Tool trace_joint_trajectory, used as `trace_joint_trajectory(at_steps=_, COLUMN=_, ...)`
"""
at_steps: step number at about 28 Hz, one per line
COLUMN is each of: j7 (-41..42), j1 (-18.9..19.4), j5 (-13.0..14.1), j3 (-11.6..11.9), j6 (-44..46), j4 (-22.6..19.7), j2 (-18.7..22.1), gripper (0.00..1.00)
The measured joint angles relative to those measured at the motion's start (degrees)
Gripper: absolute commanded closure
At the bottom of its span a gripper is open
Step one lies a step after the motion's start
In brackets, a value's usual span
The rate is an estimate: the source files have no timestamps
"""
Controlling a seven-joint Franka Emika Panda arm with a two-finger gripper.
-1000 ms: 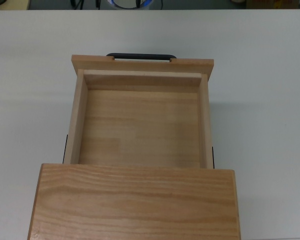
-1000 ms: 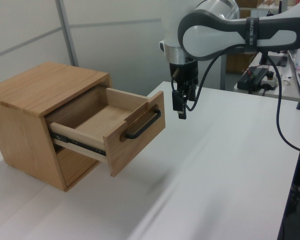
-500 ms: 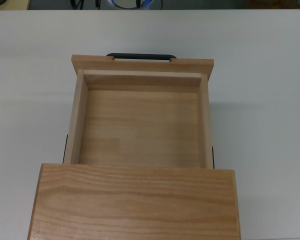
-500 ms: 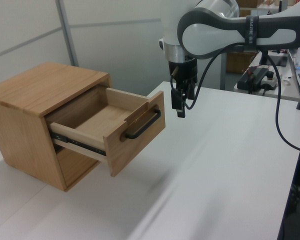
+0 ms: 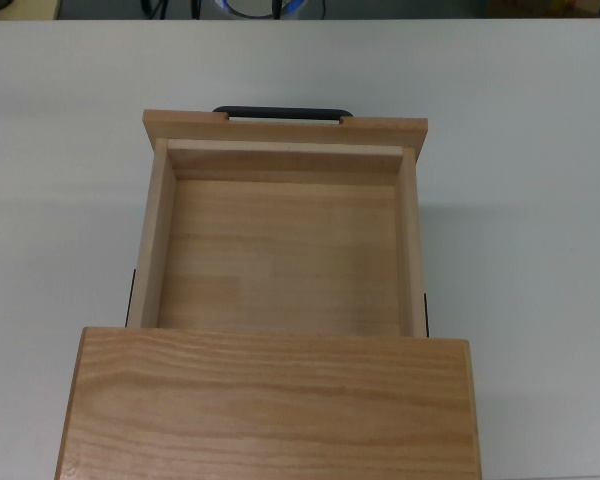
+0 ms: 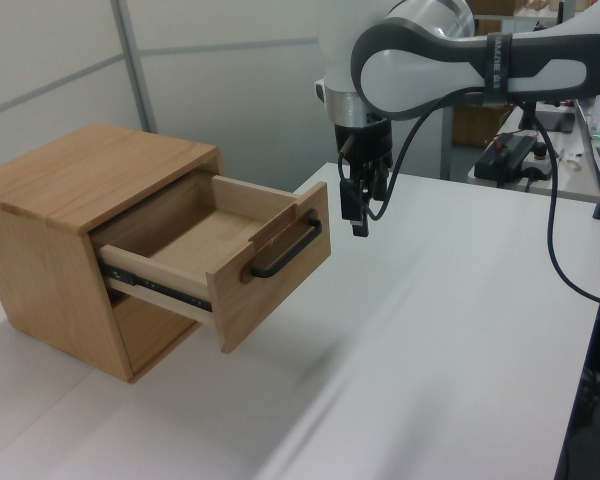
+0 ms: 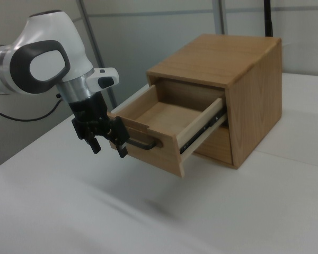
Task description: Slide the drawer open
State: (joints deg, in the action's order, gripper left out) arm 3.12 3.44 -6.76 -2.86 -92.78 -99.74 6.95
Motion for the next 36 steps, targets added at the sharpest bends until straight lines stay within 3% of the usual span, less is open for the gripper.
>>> trace_joint_trajectory(at_steps=36, j7=0.0, j1=0.0, j5=0.0, j3=0.0, j6=0.0, j4=1.0, j2=-0.7, gripper=0.00)
